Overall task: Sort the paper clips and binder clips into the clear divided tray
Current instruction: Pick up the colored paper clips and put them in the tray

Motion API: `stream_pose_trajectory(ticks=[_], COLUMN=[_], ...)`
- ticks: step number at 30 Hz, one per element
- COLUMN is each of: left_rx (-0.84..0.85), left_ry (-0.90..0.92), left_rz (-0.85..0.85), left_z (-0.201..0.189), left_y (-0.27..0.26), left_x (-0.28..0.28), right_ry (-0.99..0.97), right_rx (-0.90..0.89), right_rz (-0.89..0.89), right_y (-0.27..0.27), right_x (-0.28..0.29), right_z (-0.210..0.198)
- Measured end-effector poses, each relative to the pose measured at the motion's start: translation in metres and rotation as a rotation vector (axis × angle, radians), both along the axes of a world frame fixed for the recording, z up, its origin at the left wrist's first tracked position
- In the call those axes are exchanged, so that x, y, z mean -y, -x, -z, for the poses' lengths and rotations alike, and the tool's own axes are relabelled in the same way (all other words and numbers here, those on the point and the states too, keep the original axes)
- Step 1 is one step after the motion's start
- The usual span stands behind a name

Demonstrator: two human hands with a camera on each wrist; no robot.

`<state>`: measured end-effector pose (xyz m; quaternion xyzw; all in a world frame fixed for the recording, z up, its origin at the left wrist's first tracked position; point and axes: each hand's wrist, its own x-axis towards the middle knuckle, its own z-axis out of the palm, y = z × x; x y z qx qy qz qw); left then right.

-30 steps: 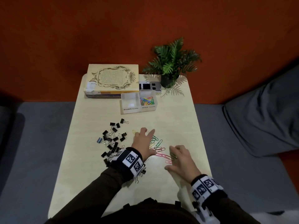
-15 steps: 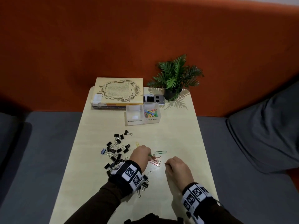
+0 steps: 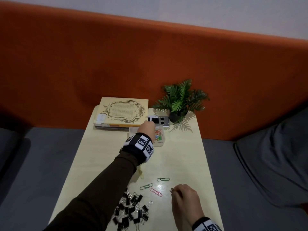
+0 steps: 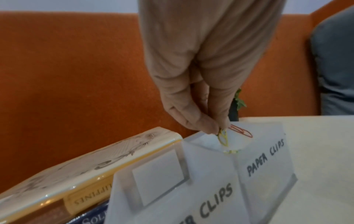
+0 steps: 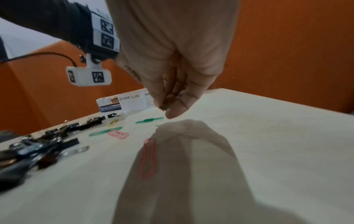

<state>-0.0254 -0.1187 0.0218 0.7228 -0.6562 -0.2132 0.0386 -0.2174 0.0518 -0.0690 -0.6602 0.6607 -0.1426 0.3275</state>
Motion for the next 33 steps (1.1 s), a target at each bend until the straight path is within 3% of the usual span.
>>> stream_pose_trajectory(ticks=[5,8,11,16,20,24,28,33], left_rx=[0.053,-0.010,-0.037,0.041,0.216,0.311,0.304,0.250], left_ry=[-0.061,-0.008,0.051,-0.075,-0.149,-0.139,-0.129,-0.141], left_rz=[0.044,0.008,0.048,0.231,0.391,0.498,0.459,0.364], left_z=[0.008,0.011,0.016,0.043,0.061,0.071,0.075,0.075], left_y=[0.008,-0.002,-0.020,-0.038,-0.042,-0.038,-0.033,-0.019], left_x=[0.015,0.009,-0.016,-0.069,-0.094,-0.102,-0.100,-0.116], right_ry=[0.028,0.162,0.251,0.168,0.270,0.115,0.012,0.101], right_rx=[0.087,0.104,0.064,-0.095,-0.072,-0.063,-0.124,-0.172], right_rz=[0.050,-0.001,-0.056,-0.189,-0.314,-0.403,-0.500,-0.479], right_y=[-0.012,-0.028,-0.057,-0.093,-0.079,-0.041,-0.023,-0.035], right_x=[0.030,0.079,0.134,0.186,0.163,0.100,0.042,0.011], right_z=[-0.031,-0.045,-0.058,-0.062,-0.054,-0.023,-0.005,0.000])
